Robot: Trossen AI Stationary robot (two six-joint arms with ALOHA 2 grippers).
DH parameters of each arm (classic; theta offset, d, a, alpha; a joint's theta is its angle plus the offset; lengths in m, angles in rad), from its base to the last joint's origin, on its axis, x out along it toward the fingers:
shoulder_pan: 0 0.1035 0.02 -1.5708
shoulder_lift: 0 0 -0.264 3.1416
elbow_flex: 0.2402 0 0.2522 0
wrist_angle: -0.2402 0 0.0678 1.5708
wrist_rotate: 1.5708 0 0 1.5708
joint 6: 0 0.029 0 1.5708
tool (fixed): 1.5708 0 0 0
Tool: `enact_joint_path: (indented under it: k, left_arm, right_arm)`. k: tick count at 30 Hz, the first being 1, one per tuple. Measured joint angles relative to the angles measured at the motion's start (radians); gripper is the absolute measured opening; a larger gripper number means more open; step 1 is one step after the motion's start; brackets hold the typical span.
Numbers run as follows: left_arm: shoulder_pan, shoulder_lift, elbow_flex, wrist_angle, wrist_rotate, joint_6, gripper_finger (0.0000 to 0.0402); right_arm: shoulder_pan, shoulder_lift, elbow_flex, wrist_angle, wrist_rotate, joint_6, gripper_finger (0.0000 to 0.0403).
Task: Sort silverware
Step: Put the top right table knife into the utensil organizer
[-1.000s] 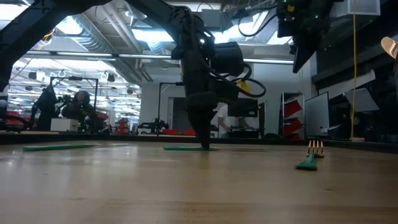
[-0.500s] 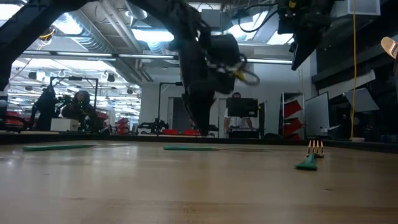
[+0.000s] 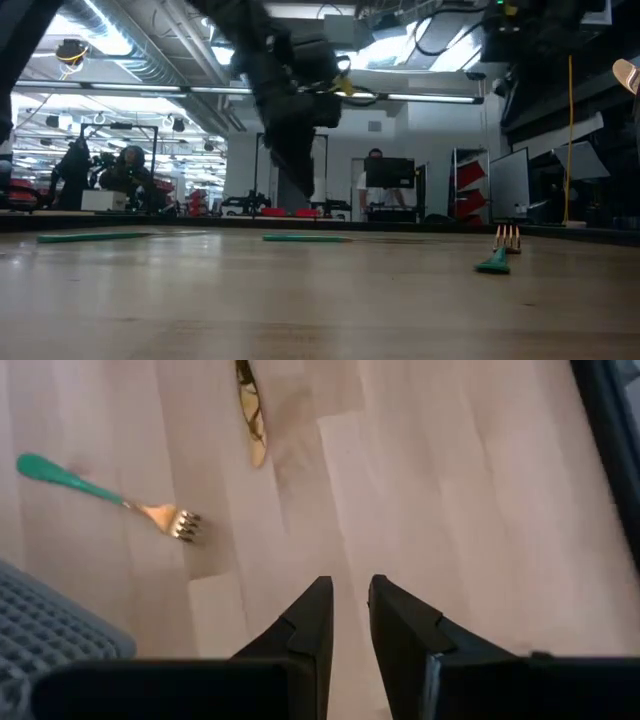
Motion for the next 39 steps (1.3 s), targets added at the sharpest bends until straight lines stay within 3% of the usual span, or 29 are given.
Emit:
enact_joint_path:
  k: [4,8,12,16,23,27,33,39]
  left_arm:
    - [0.001,-0.038,-0.171,0.406,0.008,-0.087,0.0082]
    - [-0.015,-0.029,-0.209,0.614,-0.001,-0.127,0.0082]
    - [-0.049,-0.015,-0.210,0.626,-0.015,-0.049,0.0082]
    - [-0.086,0.006,-0.210,0.616,-0.082,0.039,0.0088]
    - [-0.104,0.039,-0.210,0.567,-0.158,0.049,0.0141]
    - [-0.103,0.058,-0.210,0.561,-0.159,0.052,0.0164]
    - [-0.103,0.110,-0.210,0.558,-0.175,0.062,0.0168]
    - [-0.101,0.124,-0.208,0.561,-0.201,0.044,0.0159]
  right_arm:
    - [0.001,-0.098,-0.119,0.163,-0.085,0.058,0.0069]
    - [0.002,-0.110,-0.234,0.414,-0.198,0.193,0.0069]
    - [0.010,-0.077,-0.318,0.613,-0.237,0.285,0.0069]
    - [0.052,-0.022,-0.346,0.696,-0.253,0.288,0.0069]
    - [0.163,0.095,-0.347,0.794,-0.252,0.288,0.0073]
    - [0.221,0.168,-0.347,0.857,-0.196,0.288,0.0104]
    - [0.280,0.268,-0.347,0.943,-0.117,0.285,0.0162]
    - [0.312,0.328,-0.347,1.020,-0.113,0.260,0.0177]
